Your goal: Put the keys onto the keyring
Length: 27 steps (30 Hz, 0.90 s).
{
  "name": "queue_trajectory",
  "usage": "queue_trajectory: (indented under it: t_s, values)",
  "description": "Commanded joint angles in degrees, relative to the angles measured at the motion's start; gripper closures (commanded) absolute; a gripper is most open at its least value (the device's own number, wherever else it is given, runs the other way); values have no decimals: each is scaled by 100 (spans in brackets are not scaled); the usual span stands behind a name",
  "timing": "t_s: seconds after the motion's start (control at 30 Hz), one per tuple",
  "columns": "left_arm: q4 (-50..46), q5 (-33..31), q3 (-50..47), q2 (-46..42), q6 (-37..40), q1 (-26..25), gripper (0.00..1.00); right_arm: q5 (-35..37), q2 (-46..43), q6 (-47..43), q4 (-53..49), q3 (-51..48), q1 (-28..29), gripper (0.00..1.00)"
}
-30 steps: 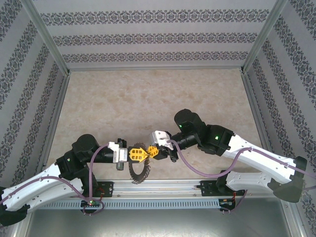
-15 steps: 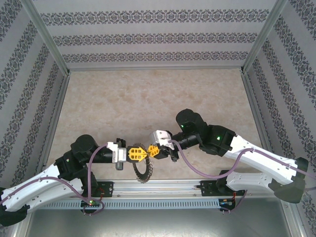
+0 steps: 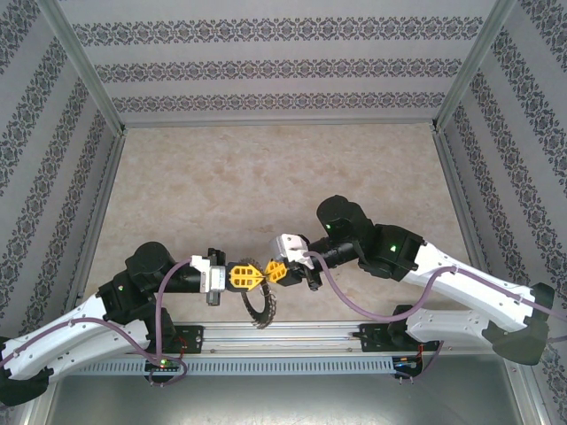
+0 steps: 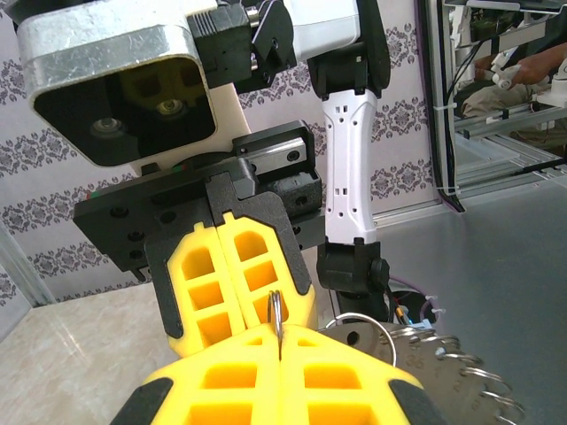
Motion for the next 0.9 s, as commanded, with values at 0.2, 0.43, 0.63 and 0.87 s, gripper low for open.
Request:
queue_trajectory:
  t_s: [0.2, 0.43, 0.63, 0.87]
  values:
    - [673, 399, 178, -2, 104, -58, 100, -107, 167, 122, -33, 147, -80, 100]
    - [697, 567, 235, 146, 110, -60, 100, -237, 384, 144, -123, 316, -99, 100]
    - [608, 610, 255, 215, 153, -57, 100, -279, 444, 132, -149, 364, -107, 100]
    - [437, 663, 315, 267, 189, -60, 100, -449, 455, 89, -79, 386, -108, 100]
